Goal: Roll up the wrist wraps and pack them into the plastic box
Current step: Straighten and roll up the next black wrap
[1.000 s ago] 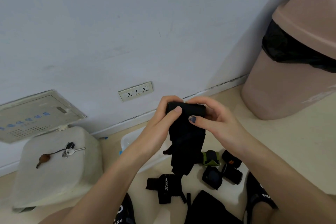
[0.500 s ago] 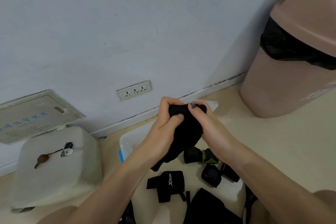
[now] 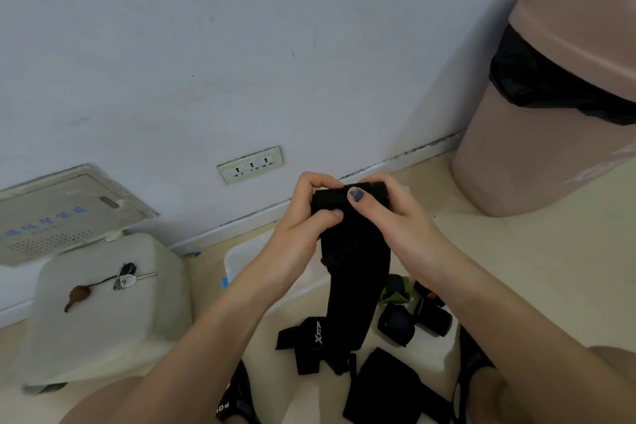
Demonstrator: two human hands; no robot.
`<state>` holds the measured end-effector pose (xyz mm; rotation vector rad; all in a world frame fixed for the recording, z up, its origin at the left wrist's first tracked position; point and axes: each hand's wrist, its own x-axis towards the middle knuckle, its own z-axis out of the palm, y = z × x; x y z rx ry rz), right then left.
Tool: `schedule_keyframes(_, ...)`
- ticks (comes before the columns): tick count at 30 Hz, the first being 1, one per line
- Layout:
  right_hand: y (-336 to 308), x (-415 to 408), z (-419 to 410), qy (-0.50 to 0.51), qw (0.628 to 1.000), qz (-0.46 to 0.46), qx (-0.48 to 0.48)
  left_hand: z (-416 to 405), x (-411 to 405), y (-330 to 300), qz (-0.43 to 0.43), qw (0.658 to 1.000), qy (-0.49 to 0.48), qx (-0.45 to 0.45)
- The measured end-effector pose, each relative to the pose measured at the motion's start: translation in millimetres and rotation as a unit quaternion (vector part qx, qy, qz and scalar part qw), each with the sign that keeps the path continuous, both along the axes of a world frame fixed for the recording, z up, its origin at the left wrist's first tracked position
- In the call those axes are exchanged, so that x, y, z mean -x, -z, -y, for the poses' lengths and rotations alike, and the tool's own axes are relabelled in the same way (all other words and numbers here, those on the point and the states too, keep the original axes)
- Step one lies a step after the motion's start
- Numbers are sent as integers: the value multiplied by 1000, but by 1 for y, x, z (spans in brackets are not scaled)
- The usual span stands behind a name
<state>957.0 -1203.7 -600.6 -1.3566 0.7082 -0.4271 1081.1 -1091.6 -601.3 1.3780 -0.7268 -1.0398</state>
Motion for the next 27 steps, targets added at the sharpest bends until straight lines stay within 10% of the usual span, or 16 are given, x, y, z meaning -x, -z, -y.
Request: schedule_keyframes(27,3,12,-6,-19,992,49,-115,1,-1,7,-23,999,21,-39)
